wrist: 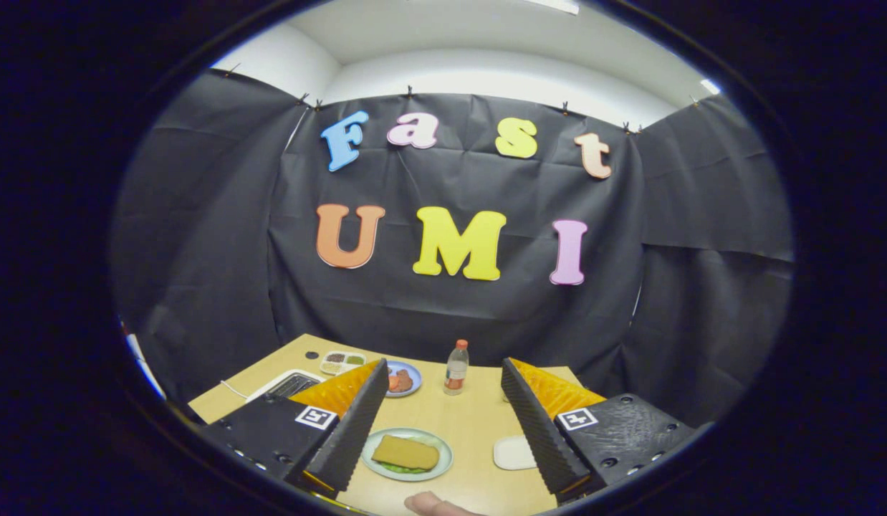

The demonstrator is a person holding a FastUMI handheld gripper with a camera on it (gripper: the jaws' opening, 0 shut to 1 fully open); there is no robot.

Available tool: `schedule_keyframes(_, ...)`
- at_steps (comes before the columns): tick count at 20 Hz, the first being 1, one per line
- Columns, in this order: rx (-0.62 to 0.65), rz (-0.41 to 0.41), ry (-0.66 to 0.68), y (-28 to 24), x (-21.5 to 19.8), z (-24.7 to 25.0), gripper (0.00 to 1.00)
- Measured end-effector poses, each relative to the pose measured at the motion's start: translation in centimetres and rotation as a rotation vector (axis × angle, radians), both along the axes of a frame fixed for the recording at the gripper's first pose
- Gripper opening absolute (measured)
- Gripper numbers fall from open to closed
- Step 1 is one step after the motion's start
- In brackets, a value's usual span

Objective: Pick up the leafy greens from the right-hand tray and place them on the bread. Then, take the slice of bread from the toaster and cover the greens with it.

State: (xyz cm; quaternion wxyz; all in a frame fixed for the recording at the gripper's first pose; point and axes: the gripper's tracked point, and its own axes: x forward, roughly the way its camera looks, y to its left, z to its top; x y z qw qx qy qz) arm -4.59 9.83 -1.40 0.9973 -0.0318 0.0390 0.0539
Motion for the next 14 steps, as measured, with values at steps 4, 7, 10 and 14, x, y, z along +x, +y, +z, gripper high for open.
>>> schedule_keyframes(4, 0.000, 0.002, -0.028, 1.8, 0.0, 0.8, 0.95)
schedule_keyframes(7, 0.003, 0.001, -0.011, 3.4, 0.1, 0.9, 0.96)
schedule_keyframes(10, -0.001, -0.014, -0.014, 4.3, 0.4, 1.0, 0.96)
schedule_keyframes(14, -0.025, -0.028, 0.000, 5.3, -0.2, 0.3, 0.96)
